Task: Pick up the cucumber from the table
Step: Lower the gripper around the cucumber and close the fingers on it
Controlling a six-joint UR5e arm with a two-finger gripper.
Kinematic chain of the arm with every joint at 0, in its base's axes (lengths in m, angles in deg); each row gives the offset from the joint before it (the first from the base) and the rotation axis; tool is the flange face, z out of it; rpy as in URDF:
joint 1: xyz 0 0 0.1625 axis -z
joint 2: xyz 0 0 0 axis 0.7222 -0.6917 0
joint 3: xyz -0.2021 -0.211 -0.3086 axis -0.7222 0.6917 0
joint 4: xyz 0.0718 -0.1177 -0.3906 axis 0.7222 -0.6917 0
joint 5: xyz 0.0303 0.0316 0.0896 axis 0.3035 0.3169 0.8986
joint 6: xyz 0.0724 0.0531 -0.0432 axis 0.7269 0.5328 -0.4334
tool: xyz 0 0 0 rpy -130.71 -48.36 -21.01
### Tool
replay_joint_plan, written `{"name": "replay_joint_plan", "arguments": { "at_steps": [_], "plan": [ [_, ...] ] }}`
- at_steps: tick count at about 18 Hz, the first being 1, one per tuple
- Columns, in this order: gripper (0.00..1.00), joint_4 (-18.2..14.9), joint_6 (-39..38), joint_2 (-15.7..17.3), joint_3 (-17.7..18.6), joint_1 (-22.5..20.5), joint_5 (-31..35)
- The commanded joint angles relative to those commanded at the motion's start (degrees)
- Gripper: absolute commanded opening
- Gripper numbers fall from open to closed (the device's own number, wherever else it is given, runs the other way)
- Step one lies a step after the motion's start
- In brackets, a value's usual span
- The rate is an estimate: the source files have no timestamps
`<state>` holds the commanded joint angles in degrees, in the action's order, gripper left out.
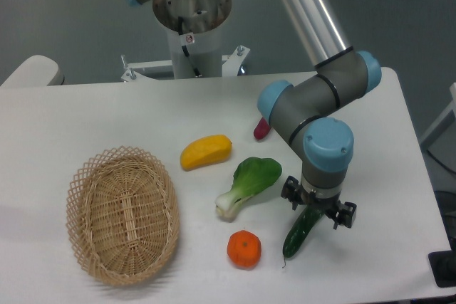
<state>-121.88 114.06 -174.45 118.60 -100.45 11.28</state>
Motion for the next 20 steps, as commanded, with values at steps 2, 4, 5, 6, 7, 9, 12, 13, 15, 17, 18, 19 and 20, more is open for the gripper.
{"name": "replay_joint_plan", "arguments": {
  "at_steps": [2,4,5,6,7,9,12,13,15,17,18,19,20],
  "plan": [
    [1.0,0.0,0.0,-0.1,0.2,0.0,0.0],
    [1.0,0.0,0.0,-0.3,0.5,0.1,0.0],
    [1.0,0.0,0.0,-0.3,0.7,0.1,0.0],
    [1.0,0.1,0.0,-0.4,0.9,0.1,0.0],
    [1.0,0.0,0.1,-0.4,1.1,0.1,0.1],
    [1.0,0.1,0.0,-0.4,1.5,0.2,0.4],
    [1.0,0.4,-0.2,-0.4,3.2,0.4,0.4],
    [1.0,0.6,-0.2,-0.4,3.9,0.4,0.4],
    [1.0,0.7,-0.2,-0.7,4.0,0.4,0.4],
    [1.0,0.6,-0.2,-1.1,3.6,0.4,0.4],
    [0.97,0.7,-0.1,-1.3,3.4,0.4,0.4],
    [0.77,0.6,0.0,-1.5,3.3,0.4,0.4],
    [0.6,0.6,0.3,-1.5,3.3,0.4,0.4]
  ]
}}
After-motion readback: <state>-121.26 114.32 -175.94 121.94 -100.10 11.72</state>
